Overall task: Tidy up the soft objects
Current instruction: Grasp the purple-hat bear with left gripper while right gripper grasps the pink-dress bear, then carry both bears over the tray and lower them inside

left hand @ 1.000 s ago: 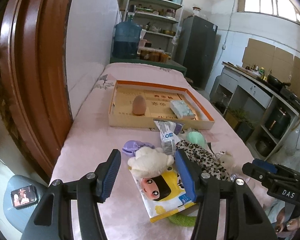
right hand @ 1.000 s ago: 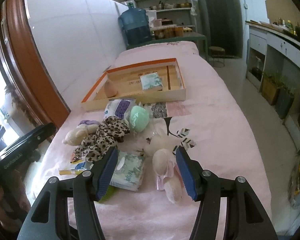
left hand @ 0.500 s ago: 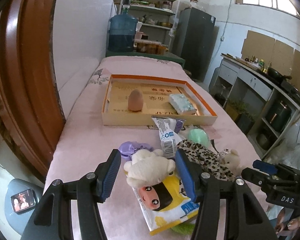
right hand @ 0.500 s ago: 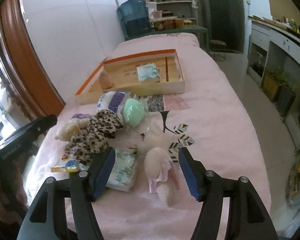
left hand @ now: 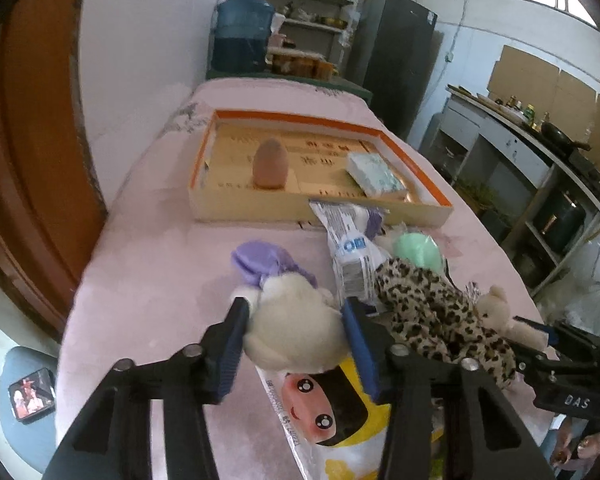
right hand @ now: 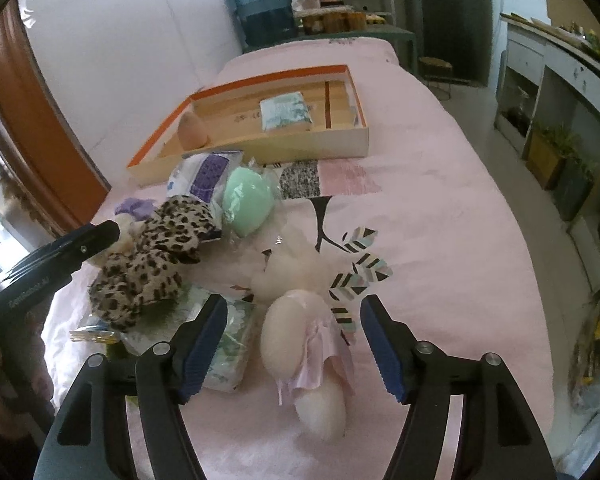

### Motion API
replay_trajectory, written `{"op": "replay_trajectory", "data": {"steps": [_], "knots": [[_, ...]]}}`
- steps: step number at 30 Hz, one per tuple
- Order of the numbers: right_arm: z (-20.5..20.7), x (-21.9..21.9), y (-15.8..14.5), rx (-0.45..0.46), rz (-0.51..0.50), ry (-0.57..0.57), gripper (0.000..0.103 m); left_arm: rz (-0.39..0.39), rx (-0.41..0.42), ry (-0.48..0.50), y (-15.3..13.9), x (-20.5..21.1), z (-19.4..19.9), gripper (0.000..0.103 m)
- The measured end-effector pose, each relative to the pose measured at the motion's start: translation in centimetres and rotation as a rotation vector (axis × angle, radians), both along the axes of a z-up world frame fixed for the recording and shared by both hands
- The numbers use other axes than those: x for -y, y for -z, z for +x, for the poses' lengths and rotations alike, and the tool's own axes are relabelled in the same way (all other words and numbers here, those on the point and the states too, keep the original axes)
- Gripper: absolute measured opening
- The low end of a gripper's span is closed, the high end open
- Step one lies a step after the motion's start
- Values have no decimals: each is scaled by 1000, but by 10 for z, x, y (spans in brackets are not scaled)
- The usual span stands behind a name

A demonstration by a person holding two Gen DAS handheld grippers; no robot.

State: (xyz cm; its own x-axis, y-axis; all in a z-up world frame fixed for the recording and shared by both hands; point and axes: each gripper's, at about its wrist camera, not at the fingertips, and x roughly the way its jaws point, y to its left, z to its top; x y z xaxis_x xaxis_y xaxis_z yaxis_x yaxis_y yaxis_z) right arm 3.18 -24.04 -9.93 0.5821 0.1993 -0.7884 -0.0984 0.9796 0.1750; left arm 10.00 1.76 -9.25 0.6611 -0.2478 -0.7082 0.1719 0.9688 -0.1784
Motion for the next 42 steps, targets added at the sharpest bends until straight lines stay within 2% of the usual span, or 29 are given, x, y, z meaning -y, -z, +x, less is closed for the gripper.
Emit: {"op": "replay_trajectory", "data": {"steps": [2,3,4,5,6,9,12,17,24,30,42], "knots": [[3,0,3,-14,-9,3,71,-13,-19,22,6,0,2,45],[4,0,5,-19,-9,2,65,-20,-22,31,9,0,2,44],[5,0,6,-23,-6,2,58,-25,-19,33,11,-1,2,44],[6,1,7,-29,0,4,41,-31,-12,35,12,-1,1,43],[6,1,9,-37,8,5,34,-39,-4,37,12,-3,0,42],[8,2,10,-44,9,2,29,-74,9,47,14,-8,-2,40],[9,3,9,-47,23,5,28,-110,17,62,15,-14,-3,40],[14,6,3,-41,64,20,28,-123,42,59,11,-24,-3,40],[25,-1,-18,26,87,-14,28,-133,103,39,-12,-28,-4,40],[39,-6,-36,69,89,-57,28,-105,158,45,-36,-20,-1,40],[69,-11,-66,144,82,-119,28,-66,192,34,-68,-10,24,40]]}}
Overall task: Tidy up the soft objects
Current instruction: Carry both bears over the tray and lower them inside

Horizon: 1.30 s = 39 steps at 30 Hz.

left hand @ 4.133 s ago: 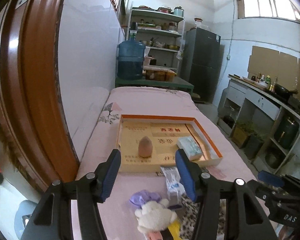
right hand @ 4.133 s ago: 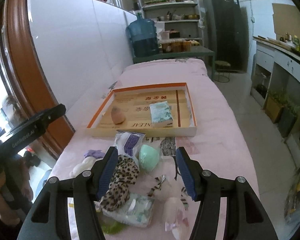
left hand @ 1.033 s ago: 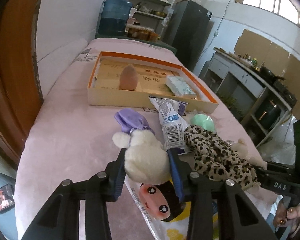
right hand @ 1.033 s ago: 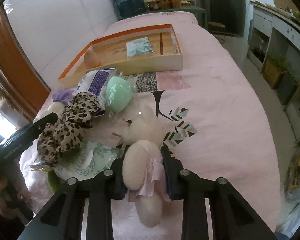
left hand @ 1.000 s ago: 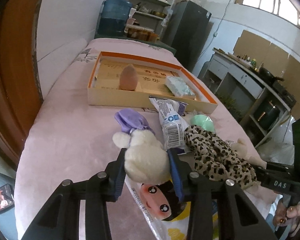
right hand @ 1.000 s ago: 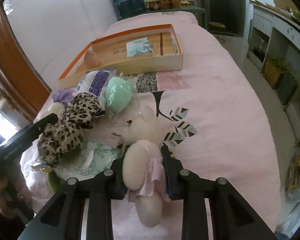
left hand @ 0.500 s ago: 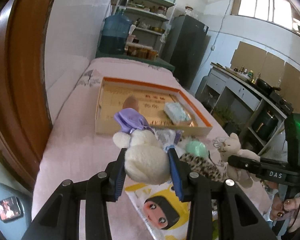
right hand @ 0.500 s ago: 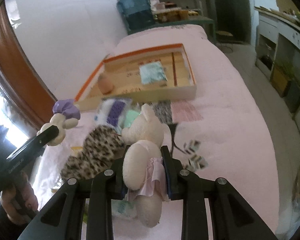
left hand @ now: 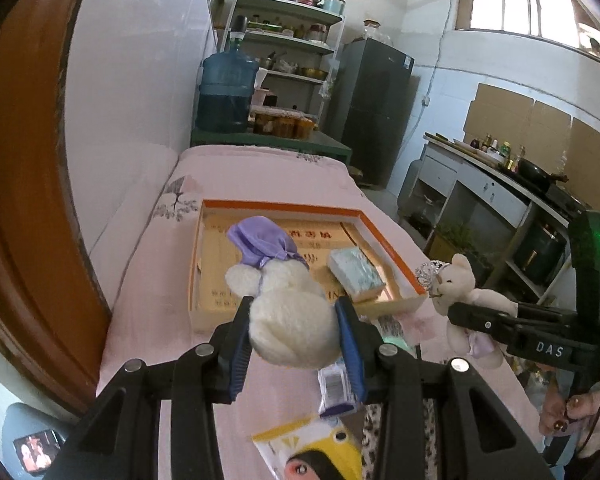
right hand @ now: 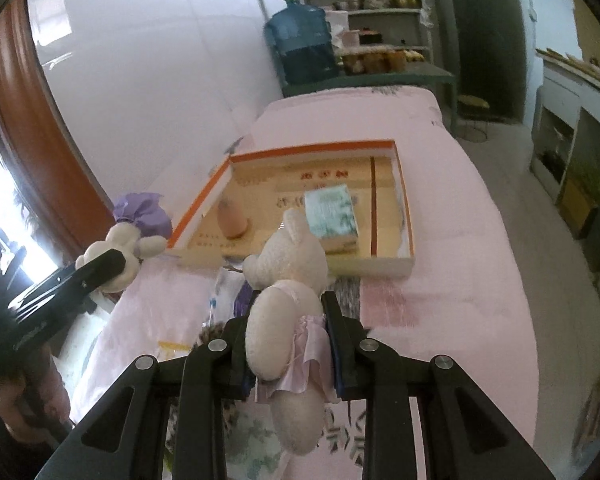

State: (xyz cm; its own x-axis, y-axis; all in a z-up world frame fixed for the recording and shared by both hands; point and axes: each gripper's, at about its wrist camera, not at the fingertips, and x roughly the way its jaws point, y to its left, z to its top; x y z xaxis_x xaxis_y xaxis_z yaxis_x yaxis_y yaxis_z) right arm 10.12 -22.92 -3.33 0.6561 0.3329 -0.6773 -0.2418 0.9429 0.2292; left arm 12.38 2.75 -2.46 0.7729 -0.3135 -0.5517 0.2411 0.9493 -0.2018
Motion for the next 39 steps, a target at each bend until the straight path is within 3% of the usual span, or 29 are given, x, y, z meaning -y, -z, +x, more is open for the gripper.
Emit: {"op": "replay_trajectory", "data": {"steps": [20,29,39], "knots": [[71,-11,-42,94,37,-59,28,-22,15,-6,-24,0,76,40],[127,-23,-36,42,70,-94,28,-52,-28,-23,-24,-4,132,40],[195,-36,-15,-40,77,-95,28,-54,-119,-41,0,-2,187,40]]}}
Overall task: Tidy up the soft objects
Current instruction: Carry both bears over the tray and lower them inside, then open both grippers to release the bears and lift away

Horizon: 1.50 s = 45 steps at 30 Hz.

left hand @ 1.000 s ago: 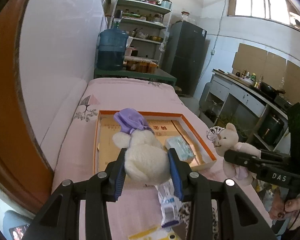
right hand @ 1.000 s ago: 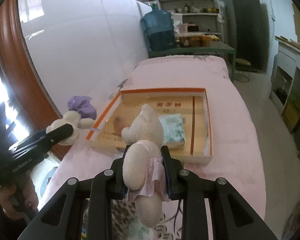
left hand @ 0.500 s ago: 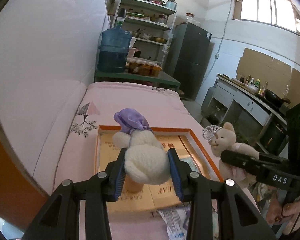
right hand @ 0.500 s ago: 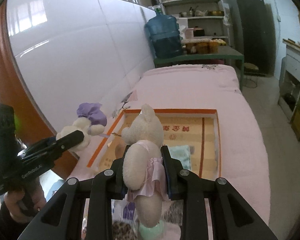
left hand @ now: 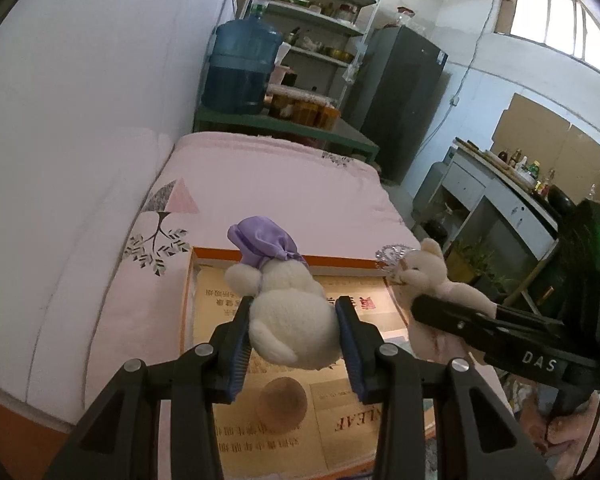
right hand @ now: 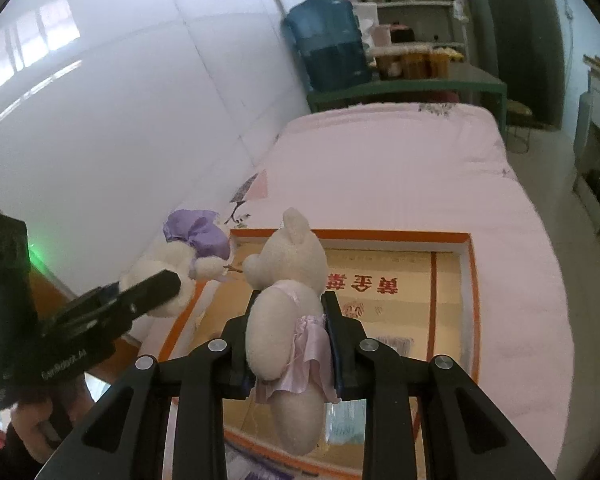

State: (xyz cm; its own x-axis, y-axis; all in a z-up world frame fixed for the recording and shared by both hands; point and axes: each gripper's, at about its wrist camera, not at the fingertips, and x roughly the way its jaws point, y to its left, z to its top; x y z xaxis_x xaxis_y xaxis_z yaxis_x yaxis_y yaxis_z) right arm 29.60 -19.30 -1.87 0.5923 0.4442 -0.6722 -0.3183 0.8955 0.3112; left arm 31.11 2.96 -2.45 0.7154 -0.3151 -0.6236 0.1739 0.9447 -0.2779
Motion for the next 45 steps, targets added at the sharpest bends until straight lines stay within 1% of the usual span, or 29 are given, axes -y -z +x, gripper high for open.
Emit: {"op": "replay_trajectory", "data": {"steps": [9,19,30,37,39,43,45], "knots": [[38,-12,24,-78,16,-6,28,-6,-48,-18,22,-4,23,40],[60,-27,48,-135,8,-10,28,-6,-87,-35,43,-9,38,40],[68,-38,61,-165,12,-20,28,-9,-118,-34,60,-10,48,40],[75,-41,74,-190,-6,-20,29,-3,-141,-27,69,-8,51,41],[76,-40,78,-199,-9,-15,31,7,-152,-20,72,-6,52,41],[77,-39,85,-210,-8,-8,31,41,-150,-6,76,-1,52,42],[77,-38,87,-213,-8,-9,31,35,-157,0,78,-1,53,42]]}}
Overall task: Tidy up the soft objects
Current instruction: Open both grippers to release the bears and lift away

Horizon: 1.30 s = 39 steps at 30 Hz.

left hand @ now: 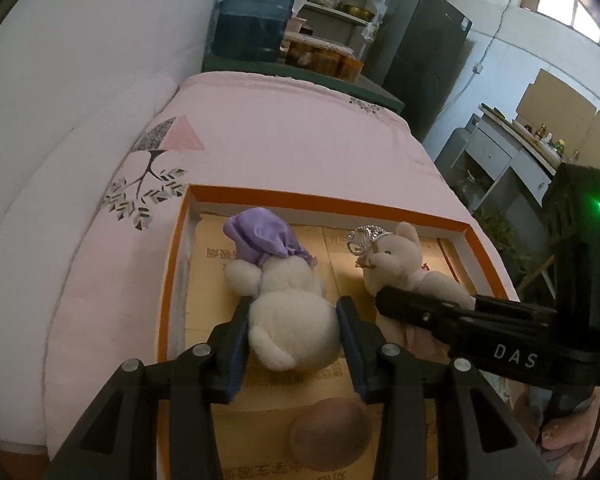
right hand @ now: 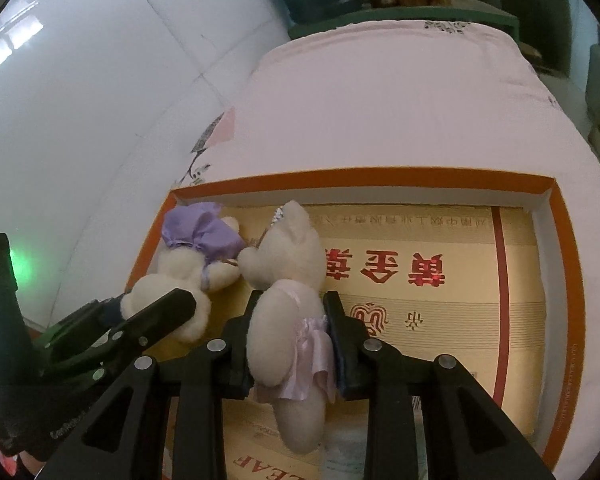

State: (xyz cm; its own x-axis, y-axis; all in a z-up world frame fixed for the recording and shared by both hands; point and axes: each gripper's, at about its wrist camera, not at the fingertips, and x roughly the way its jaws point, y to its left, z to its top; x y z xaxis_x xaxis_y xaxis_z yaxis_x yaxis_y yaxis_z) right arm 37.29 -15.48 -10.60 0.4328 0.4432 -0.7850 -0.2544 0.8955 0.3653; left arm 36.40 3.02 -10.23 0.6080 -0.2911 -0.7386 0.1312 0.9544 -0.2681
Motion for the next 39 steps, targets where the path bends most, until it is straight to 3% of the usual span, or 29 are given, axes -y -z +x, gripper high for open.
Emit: {"op": "replay_trajectory", "data": {"steps": [6,9,21,39], "knots": [[0,-2,1,-1,-2,0,31,-7,-8,14,4,0,2,45],[0,-2,1,-4,-2,3,31,-11,-20,6,4,-2,4,55],[-7,1,-2,2,-9,7,41,6,5,-5,2,-1,-1,56],[-49,11,-23,91,-84,56,41,124,165,-21,-29,8,-52,56]]}}
